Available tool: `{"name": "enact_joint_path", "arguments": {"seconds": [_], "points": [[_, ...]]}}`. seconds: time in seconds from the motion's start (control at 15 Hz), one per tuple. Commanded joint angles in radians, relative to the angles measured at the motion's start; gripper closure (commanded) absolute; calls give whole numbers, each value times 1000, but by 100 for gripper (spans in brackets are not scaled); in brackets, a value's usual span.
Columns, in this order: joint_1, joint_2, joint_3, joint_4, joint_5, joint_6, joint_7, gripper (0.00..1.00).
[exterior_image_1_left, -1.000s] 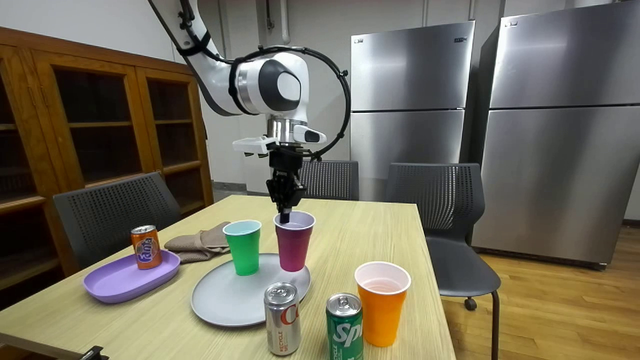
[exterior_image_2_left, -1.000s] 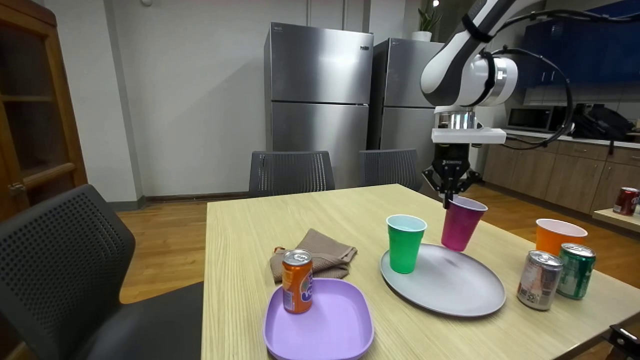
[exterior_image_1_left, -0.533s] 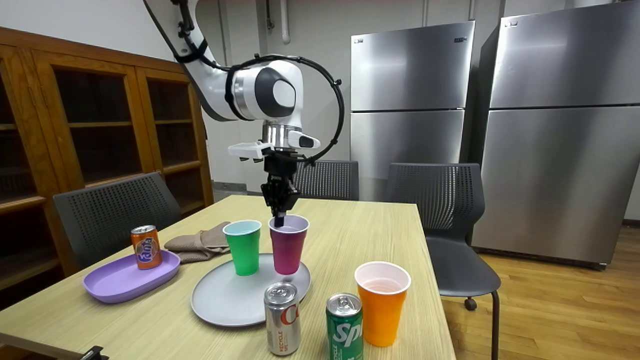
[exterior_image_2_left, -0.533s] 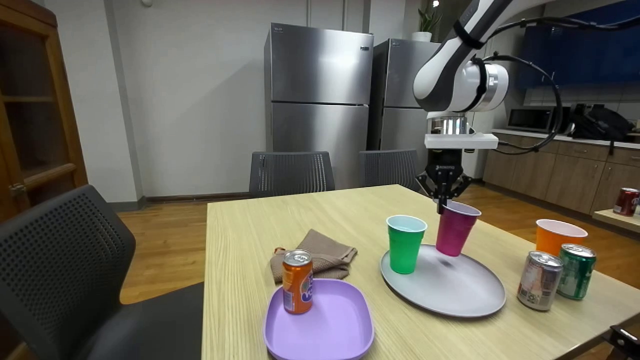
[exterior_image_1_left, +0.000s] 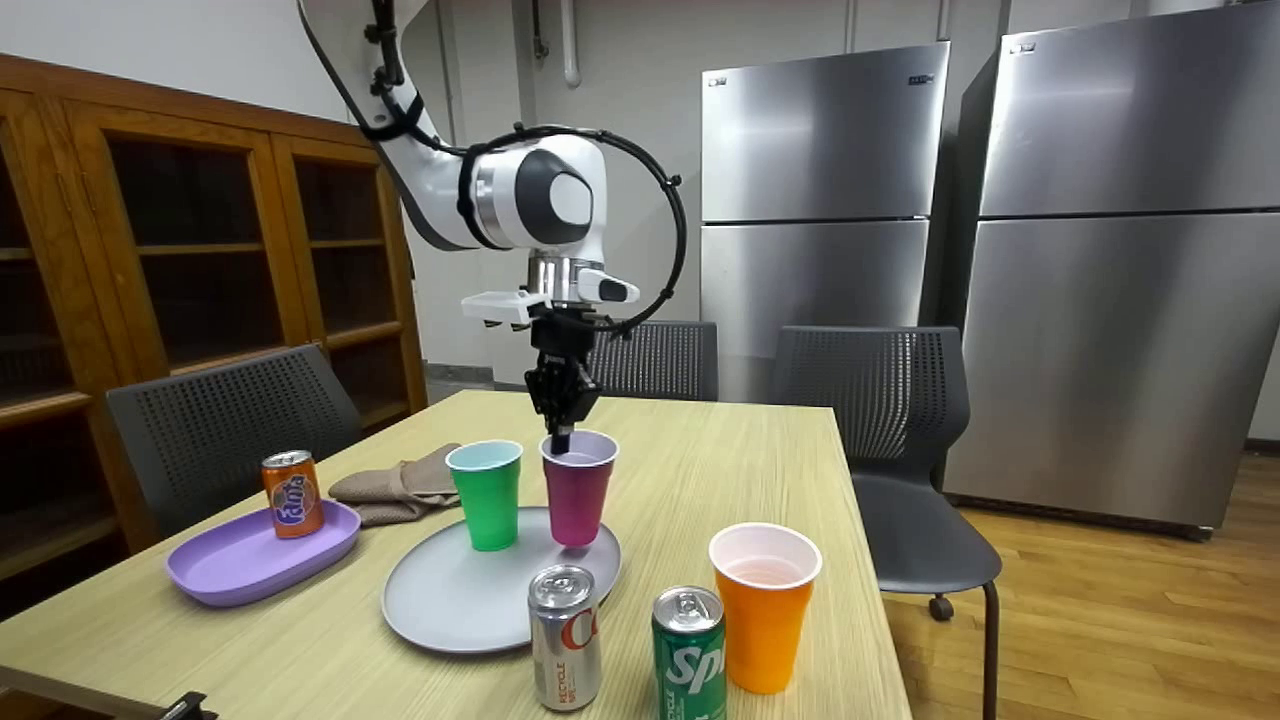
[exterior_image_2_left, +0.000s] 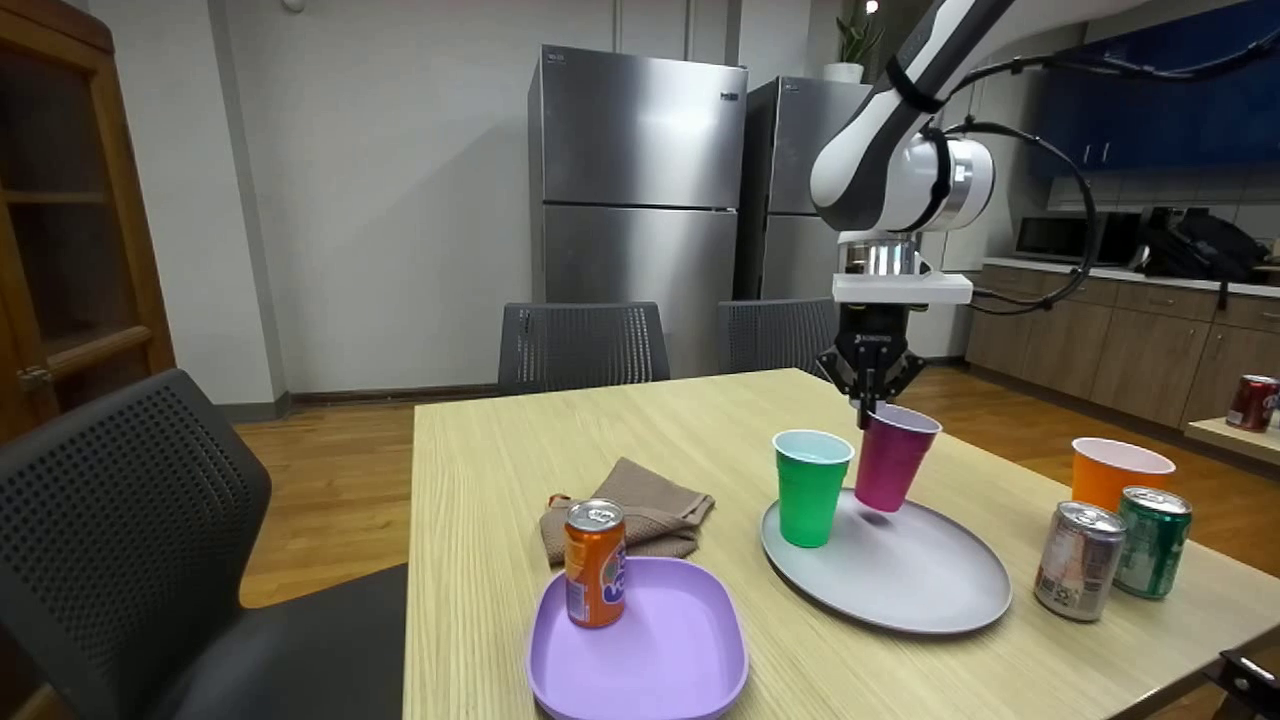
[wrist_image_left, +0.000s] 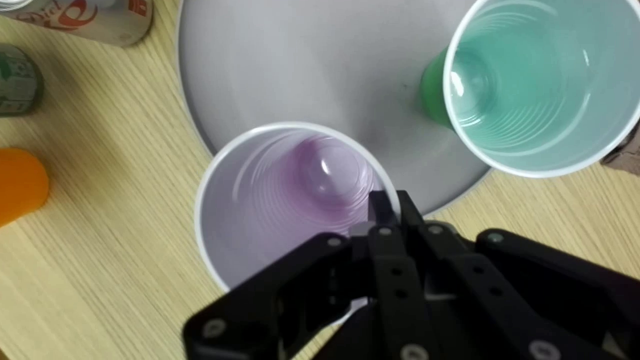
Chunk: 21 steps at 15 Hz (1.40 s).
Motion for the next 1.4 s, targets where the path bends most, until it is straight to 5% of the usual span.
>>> {"name": "enact_joint_path", "arguments": {"seconds": [0.0, 0.53, 0.6, 0.67, 1.33], "points": [[4, 36, 6, 58, 14, -32, 21, 99], [13, 69, 5, 95, 7, -47, 16, 95], [13, 70, 6, 95, 7, -47, 15, 89], [14, 71, 6, 95, 6, -49, 14, 69], [0, 42, 9, 109, 22, -45, -8, 1]]}}
